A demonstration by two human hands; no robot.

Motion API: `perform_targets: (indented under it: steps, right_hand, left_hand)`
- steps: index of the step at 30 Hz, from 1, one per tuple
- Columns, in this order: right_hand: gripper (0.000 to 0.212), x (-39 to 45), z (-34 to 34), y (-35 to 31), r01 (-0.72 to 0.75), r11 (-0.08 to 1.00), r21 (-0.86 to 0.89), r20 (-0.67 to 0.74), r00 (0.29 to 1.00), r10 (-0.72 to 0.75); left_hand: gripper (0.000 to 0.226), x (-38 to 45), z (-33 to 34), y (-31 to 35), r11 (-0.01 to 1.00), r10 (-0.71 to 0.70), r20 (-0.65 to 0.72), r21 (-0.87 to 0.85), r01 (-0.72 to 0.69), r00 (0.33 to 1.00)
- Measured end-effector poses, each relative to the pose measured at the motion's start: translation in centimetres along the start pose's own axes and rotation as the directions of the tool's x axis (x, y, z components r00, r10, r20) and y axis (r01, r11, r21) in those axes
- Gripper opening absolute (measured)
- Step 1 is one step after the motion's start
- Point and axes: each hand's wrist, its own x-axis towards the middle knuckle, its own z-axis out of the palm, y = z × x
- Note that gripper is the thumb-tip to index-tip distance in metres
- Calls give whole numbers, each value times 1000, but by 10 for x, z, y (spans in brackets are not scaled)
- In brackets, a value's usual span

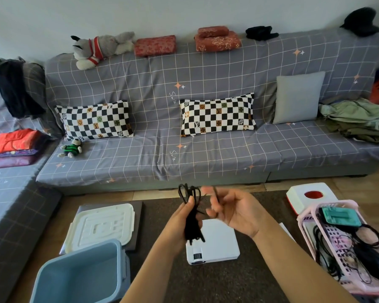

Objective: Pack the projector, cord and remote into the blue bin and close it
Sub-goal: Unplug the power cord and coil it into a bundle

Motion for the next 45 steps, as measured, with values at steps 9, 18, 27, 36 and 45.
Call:
perform_targets:
  steps: [9,18,27,36,45]
  right_hand:
    - [57,9,-5,15,113,657,-745,-85,961,-262]
    - [70,5,7,25,193,275,-942,-67,694,-717]
    - [51,9,-7,24,-266,37,-963,-253,853,-456]
    - [48,-20,-24,-21,-346,636,-690,-88,912,401]
    - [33,-6,2,5,-159,-48,-986,-152,980,-128]
  left_hand:
    - [25,-10,15,-6,894,208,45,398,-208,977]
    - [13,-16,21,-9,958,233,69,158,-241,970]
    - [22,-13,14,5,221,279,192,941,-257,941]
    - [20,-38,18,10,609,192,338,695,-382,921]
    - [15,-16,13,0,999,-29,-160,-30,24,987]
